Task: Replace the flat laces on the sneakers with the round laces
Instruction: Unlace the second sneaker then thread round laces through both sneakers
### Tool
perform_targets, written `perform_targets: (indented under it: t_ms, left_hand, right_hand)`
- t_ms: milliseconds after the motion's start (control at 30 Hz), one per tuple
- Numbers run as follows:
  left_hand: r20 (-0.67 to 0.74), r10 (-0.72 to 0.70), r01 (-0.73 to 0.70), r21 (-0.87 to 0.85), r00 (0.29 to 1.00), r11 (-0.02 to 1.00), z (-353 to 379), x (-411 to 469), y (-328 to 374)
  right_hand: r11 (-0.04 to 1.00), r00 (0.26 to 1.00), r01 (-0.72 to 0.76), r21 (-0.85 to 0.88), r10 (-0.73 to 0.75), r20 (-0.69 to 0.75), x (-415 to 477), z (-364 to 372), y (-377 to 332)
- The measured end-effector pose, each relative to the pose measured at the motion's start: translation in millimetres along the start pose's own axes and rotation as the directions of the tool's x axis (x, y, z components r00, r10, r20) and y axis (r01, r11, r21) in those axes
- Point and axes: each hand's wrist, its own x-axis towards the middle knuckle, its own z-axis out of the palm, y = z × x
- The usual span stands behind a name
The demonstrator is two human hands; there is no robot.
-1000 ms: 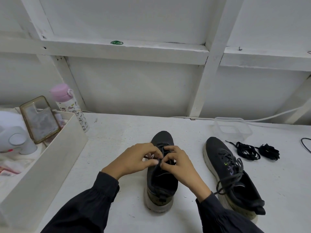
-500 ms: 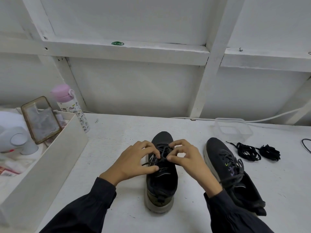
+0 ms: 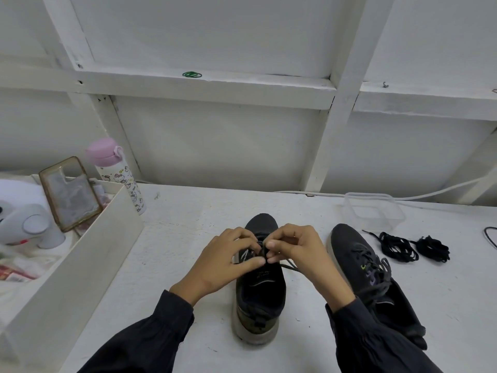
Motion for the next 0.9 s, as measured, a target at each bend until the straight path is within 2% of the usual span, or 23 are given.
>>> perform_targets:
  t_ms: [133,233,367,500,667,767,900]
  left_hand:
    - [-0.111,-0.045,0.014,-0.271,0.993,0.963,8.5,0.4,9.4]
    - [-0.138,-0.038,-0.012,-0.346,0.990,0.938,12.9,-1.1,12.5]
    - [-0.146,-0.101,0.024,-0.454,0.984,0.890,20.2,-4.7,13.7]
    - [-0.124,-0.152,0.057,-0.559,0.980,0.827,23.8,-2.5,19.1]
    - [-0.137,-0.141,0.051,-0.515,0.981,0.855,33.7,0.7,26.2]
    - [-0.196,-0.162,0.043,-0.500,0.967,0.865,38.8,2.1,30.8]
    - [-0.231,-0.155,0.032,-0.463,0.961,0.886,38.8,6.2,28.8]
  right_hand:
    - [0.999,0.997,-0.033,0.000,0.033,0.074,-2.0,-4.7,-6.6]
    - [0.996,0.996,-0.044,-0.077,0.050,0.069,-1.5,-2.3,-8.0]
    - [0.970,0.999,0.035,-0.241,-0.033,0.013,1.9,2.4,-10.8]
    - [0.914,0.995,0.100,-0.393,-0.096,0.031,5.4,3.4,-16.6]
    - [0.875,0.989,0.140,-0.464,-0.104,0.103,12.8,-0.8,-23.4]
    - [0.891,0.986,0.155,-0.426,-0.113,0.122,16.4,-3.3,-28.0]
    - [0.942,0.988,0.153,-0.299,-0.139,0.071,22.7,-7.1,-41.9]
